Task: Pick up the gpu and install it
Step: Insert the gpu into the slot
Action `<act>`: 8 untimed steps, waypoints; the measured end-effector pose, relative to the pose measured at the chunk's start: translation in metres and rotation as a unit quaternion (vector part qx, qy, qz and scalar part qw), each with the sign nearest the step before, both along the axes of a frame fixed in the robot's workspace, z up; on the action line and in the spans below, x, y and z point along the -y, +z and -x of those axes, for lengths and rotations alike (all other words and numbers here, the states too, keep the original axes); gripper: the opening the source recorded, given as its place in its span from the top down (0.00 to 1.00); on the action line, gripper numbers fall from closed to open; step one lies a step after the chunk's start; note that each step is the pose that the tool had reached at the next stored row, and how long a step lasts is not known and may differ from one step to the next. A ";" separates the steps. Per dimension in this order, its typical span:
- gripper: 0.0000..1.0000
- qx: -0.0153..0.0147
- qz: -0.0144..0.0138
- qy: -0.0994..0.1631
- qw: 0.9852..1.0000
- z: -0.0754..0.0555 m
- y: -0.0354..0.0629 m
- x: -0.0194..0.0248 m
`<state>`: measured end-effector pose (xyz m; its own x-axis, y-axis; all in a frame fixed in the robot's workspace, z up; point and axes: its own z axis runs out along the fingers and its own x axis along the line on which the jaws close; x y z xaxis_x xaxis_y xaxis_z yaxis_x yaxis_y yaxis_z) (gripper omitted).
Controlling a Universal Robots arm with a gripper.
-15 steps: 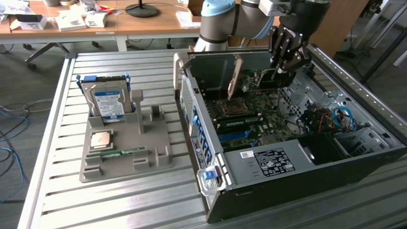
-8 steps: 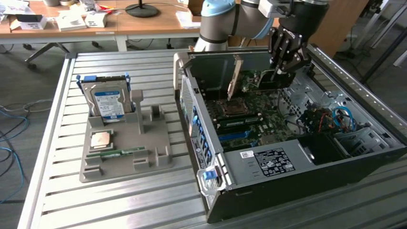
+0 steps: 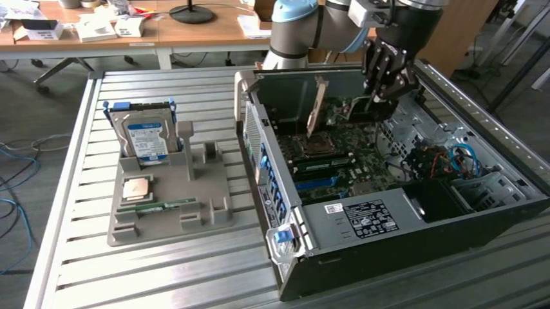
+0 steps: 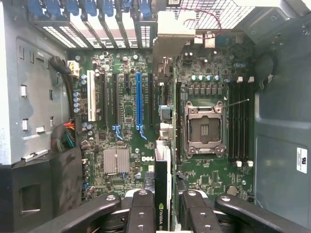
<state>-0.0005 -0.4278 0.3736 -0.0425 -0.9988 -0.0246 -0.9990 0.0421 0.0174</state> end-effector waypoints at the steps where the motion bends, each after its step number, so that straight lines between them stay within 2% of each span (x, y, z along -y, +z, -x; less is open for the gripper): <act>1: 0.73 0.000 0.000 0.000 1.000 0.000 -0.0006 0.0000; 8: 0.73 0.000 0.000 0.000 1.000 0.000 -0.0022 0.0000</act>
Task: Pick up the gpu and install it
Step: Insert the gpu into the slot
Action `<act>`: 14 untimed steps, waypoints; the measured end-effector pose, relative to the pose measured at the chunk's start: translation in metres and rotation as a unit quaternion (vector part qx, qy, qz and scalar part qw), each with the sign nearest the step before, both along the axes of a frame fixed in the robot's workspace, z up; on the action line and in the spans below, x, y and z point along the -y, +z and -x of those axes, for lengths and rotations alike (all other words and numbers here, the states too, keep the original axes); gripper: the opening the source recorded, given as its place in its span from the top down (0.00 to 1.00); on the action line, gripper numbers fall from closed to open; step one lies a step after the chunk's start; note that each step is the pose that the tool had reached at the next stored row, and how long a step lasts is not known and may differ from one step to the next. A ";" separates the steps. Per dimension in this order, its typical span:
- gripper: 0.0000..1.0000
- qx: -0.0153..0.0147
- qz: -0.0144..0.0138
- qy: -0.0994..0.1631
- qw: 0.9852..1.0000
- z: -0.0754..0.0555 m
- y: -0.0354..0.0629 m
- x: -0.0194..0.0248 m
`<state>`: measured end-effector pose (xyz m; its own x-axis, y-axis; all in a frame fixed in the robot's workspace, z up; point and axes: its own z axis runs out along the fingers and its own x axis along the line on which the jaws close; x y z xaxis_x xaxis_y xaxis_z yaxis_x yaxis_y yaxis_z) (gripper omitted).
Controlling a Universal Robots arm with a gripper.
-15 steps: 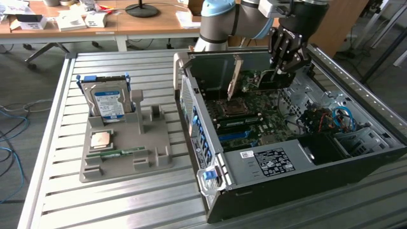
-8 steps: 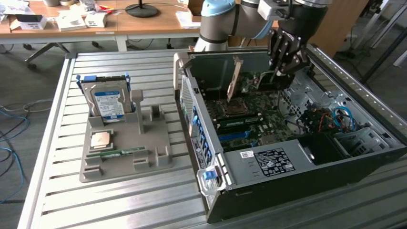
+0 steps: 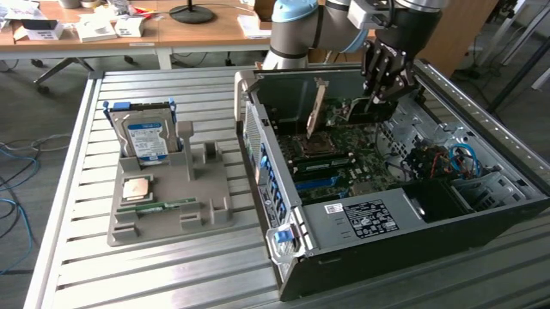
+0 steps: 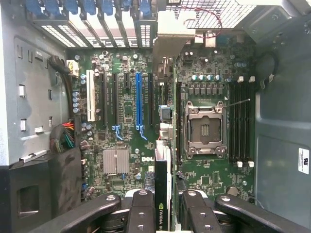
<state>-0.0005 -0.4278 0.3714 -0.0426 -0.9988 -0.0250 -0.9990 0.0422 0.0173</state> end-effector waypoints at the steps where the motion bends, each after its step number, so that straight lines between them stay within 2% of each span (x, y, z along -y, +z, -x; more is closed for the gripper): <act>1: 0.73 0.000 0.000 0.000 1.000 0.000 -0.0003 0.0000; 14: 0.73 0.000 0.000 0.000 1.000 0.001 -0.0025 0.0000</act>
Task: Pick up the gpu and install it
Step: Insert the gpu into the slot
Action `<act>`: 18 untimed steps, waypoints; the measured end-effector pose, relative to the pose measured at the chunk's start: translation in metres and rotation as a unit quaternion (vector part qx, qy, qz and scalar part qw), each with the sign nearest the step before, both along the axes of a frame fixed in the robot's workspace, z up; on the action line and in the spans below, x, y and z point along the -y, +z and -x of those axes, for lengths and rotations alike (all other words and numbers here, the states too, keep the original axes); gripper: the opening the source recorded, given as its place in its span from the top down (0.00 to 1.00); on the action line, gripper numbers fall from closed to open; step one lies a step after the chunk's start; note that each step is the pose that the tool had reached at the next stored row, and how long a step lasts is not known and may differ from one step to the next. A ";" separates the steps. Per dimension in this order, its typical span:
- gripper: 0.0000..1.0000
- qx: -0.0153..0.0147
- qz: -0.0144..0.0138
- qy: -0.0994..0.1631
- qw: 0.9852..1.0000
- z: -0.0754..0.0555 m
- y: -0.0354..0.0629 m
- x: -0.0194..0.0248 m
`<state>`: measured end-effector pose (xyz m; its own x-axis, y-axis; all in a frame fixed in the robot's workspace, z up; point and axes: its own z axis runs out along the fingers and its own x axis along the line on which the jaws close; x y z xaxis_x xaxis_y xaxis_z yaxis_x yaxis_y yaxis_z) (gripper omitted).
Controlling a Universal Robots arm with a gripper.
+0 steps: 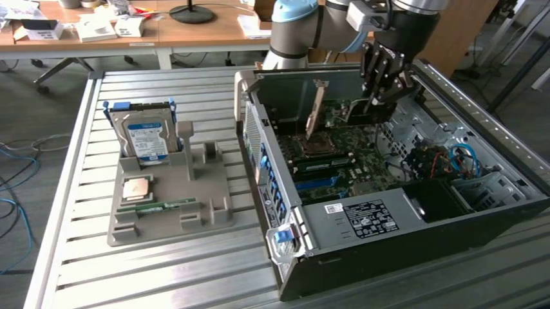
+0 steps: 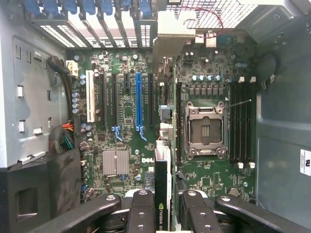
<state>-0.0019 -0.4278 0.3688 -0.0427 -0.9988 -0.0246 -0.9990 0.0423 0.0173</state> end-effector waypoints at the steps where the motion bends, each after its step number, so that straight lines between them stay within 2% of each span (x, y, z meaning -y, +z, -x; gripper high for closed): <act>1: 0.73 0.000 0.000 0.000 1.000 0.000 0.0000 0.0000; 15: 0.73 0.000 0.000 0.000 1.000 0.001 0.0000 0.0000; 18: 0.73 0.000 0.000 0.000 1.000 0.004 -0.0001 0.0000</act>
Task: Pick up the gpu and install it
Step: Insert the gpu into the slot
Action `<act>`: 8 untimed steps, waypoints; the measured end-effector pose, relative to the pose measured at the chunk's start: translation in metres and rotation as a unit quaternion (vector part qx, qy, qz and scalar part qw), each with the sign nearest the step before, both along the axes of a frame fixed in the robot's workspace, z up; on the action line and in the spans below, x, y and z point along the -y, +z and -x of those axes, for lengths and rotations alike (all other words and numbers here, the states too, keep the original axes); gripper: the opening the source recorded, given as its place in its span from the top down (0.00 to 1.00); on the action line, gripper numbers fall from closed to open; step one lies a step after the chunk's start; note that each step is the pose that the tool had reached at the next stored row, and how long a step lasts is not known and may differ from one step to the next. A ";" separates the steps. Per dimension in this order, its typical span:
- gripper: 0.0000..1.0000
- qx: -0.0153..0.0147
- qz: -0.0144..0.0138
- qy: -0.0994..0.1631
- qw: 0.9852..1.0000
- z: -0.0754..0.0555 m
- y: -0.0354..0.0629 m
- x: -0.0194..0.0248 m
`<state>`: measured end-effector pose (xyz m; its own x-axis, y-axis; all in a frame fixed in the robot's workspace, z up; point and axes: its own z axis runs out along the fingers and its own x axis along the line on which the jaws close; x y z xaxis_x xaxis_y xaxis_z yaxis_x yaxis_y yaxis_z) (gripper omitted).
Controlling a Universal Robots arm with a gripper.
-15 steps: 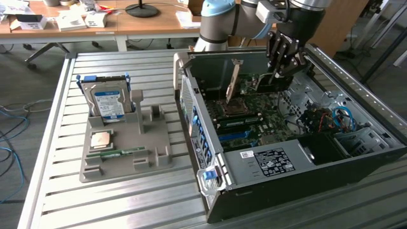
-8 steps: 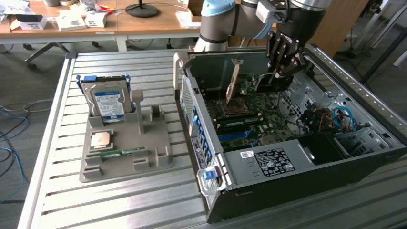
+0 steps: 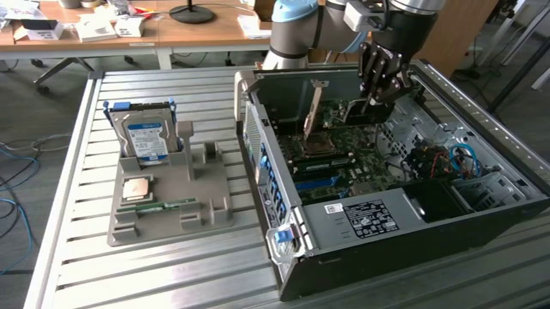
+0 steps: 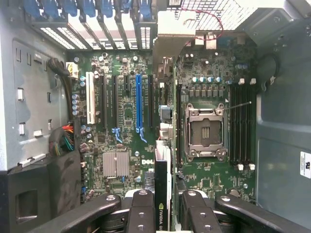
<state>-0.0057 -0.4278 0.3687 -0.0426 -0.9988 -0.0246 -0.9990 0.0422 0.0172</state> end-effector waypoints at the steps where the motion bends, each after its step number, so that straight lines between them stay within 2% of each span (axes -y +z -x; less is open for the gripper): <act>1: 0.73 0.000 0.000 0.000 1.000 0.002 0.0000 0.0000; 8: 0.73 0.000 0.000 0.000 1.000 0.004 -0.0033 0.0000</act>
<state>-0.0101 -0.4277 0.3654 -0.0425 -0.9988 -0.0247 -0.9990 0.0420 0.0171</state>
